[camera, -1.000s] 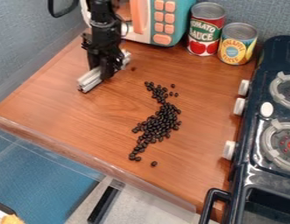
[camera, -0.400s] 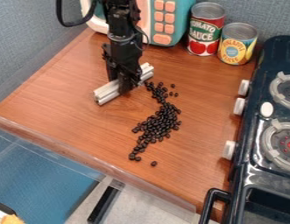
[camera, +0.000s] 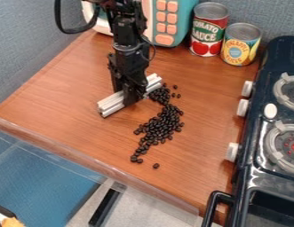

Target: Sweep into pile

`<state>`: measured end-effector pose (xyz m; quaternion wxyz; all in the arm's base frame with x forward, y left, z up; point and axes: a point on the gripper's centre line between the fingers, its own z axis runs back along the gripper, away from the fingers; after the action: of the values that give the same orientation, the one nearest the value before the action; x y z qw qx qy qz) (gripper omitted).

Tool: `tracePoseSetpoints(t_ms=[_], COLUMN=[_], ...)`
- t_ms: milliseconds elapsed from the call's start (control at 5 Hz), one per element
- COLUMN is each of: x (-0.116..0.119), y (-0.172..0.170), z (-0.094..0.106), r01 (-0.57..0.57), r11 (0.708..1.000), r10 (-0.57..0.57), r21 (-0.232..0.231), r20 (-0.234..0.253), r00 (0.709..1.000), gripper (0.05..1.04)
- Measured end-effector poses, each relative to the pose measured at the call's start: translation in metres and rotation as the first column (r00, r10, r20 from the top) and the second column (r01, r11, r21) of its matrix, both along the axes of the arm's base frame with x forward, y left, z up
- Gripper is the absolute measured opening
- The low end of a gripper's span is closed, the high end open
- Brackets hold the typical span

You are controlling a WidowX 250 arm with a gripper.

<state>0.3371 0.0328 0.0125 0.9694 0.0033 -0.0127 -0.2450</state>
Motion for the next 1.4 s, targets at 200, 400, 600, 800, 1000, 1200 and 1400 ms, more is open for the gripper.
tracePoseSetpoints(t_ms=[200, 400, 600, 800, 1000, 1200, 1400], x=[-0.005, -0.012, -0.020, -0.026, -0.034, -0.040, -0.035], y=[-0.006, -0.021, -0.033, -0.041, -0.047, -0.050, -0.036], z=[0.000, 0.001, 0.002, 0.000, 0.000, 0.000, 0.021], r01=[0.003, 0.026, 0.046, 0.051, 0.062, 0.054, -0.001], r11=[1.000, 0.999, 0.998, 0.998, 0.997, 0.997, 0.996], r10=[-0.004, -0.026, -0.047, -0.052, -0.063, -0.055, 0.004], r21=[-0.008, -0.024, -0.032, -0.034, -0.039, -0.055, -0.092], r20=[-0.005, -0.013, -0.025, -0.024, -0.020, -0.019, 0.031], r00=[1.000, 1.000, 0.999, 0.998, 0.998, 0.998, 0.999], gripper=[0.375, 0.375, 0.375, 0.375, 0.375, 0.375, 0.375])
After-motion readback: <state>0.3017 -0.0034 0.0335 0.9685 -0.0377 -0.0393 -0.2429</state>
